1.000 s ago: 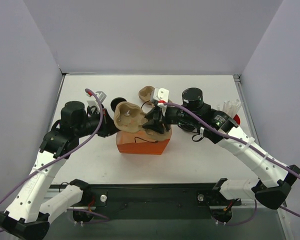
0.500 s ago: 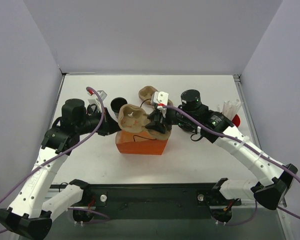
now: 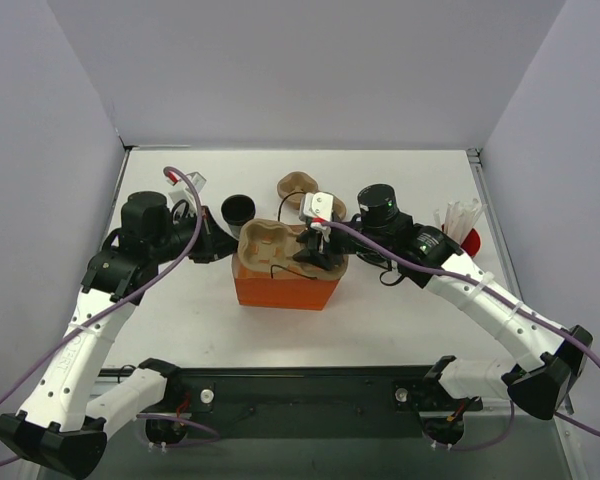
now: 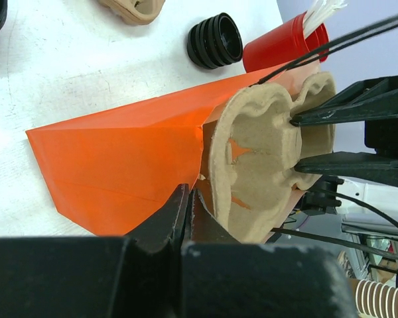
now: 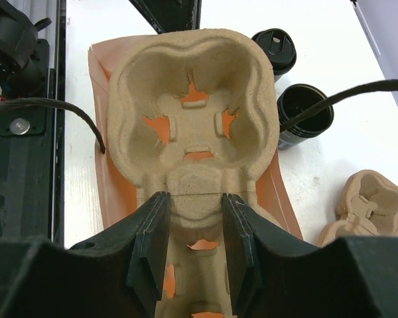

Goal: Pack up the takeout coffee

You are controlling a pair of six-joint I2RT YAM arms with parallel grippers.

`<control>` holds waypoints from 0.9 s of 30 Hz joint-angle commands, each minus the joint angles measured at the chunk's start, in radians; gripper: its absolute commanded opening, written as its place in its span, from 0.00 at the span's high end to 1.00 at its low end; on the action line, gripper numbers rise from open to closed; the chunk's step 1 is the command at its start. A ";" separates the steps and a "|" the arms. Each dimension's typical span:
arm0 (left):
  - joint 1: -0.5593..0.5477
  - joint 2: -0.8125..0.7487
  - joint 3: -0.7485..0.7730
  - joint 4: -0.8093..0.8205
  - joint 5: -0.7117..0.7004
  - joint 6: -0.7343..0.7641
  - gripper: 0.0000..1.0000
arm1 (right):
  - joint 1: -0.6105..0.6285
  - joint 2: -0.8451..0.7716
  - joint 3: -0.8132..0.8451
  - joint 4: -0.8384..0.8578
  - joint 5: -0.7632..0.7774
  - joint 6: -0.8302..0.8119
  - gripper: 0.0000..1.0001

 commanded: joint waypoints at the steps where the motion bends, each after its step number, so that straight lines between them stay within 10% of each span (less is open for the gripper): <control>1: 0.005 -0.005 0.050 0.041 -0.014 -0.048 1.00 | -0.001 0.004 -0.003 0.021 -0.003 -0.053 0.78; 27: 0.005 0.050 0.151 -0.065 -0.135 -0.021 1.00 | 0.019 0.128 0.037 -0.010 0.069 -0.074 0.80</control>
